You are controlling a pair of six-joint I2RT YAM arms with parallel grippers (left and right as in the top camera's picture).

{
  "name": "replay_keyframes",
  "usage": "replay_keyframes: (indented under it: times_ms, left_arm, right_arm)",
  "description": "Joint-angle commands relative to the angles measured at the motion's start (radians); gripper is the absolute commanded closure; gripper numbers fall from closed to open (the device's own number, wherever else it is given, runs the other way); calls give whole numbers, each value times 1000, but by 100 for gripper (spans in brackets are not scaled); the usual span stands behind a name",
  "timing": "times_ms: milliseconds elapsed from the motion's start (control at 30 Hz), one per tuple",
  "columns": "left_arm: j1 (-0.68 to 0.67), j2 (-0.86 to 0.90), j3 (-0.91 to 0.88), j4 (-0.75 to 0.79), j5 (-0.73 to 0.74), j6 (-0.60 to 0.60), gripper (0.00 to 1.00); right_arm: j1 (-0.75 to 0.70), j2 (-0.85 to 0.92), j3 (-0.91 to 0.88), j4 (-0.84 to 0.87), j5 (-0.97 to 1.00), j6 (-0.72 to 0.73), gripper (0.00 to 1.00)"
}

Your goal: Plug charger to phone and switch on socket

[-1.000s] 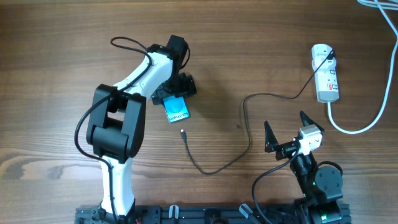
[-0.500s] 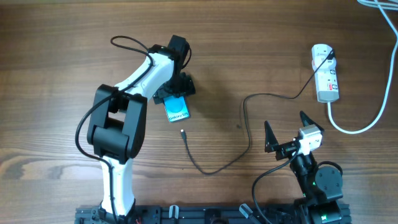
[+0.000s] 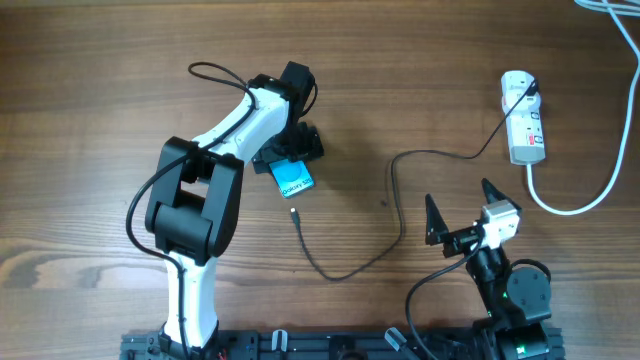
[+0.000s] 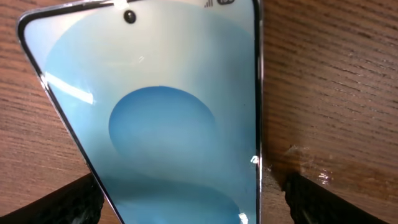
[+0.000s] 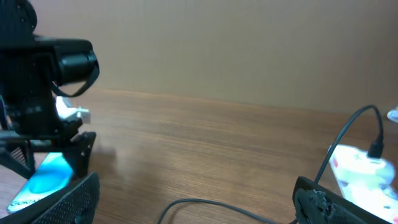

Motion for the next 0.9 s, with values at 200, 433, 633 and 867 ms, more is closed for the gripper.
replay_keyframes:
  times_ms: [200, 433, 633, 867]
  left_arm:
    - [-8, 105, -65, 42, -161, 51, 24]
    - [-8, 105, -65, 97, -29, 75, 4]
    - [-8, 105, -65, 93, 23, -55, 0]
    - [-8, 105, -65, 98, 24, -101, 10]
  right_arm:
    - [4, 36, -1, 4, -20, 351, 0]
    - [4, 344, 14, 15, -234, 400, 0]
    - [4, 687, 346, -92, -363, 391, 0]
    - [4, 965, 572, -196, -378, 507, 0]
